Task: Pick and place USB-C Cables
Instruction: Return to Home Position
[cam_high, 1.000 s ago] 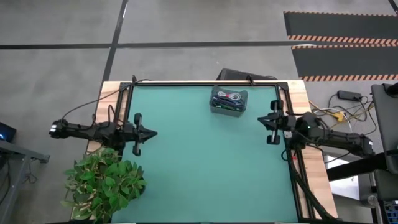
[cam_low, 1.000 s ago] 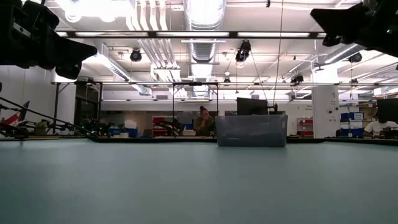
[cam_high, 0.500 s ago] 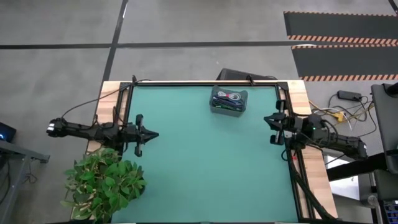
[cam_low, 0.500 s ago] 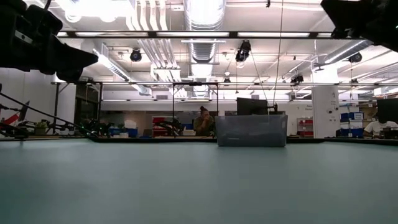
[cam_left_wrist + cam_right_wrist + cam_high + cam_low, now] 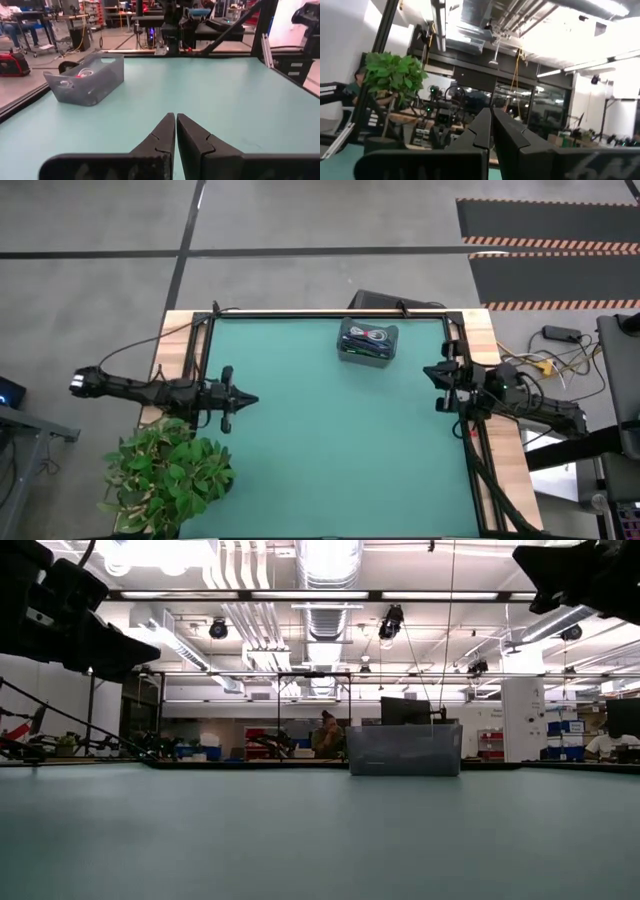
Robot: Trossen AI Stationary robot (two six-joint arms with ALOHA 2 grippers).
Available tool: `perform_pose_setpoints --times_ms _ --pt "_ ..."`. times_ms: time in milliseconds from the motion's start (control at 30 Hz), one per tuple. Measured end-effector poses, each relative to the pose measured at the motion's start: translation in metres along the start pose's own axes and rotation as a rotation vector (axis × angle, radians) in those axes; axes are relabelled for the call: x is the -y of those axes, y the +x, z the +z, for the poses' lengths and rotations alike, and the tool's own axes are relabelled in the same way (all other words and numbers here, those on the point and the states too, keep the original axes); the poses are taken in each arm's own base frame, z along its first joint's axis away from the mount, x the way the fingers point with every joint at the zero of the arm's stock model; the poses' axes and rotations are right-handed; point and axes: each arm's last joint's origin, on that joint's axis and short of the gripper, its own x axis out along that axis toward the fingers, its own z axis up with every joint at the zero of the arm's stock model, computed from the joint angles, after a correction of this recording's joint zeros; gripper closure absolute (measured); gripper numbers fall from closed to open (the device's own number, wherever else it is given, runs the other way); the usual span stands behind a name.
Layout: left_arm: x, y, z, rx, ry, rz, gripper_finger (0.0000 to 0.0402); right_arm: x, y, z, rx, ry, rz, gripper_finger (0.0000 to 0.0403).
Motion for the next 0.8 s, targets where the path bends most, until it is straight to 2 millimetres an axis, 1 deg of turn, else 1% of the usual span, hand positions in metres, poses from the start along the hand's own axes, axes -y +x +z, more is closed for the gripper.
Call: perform_pose_setpoints --times_ms 367,800 --pt "0.0006 0.0029 -0.0040 -0.047 0.011 0.001 0.0401 -0.0003 0.0030 -0.0062 -0.055 0.022 0.009 0.0394" --pt "0.0011 0.0053 -0.0078 -0.091 0.021 0.002 0.0401 -0.0003 0.0030 -0.0062 -0.055 0.022 0.008 0.0394"
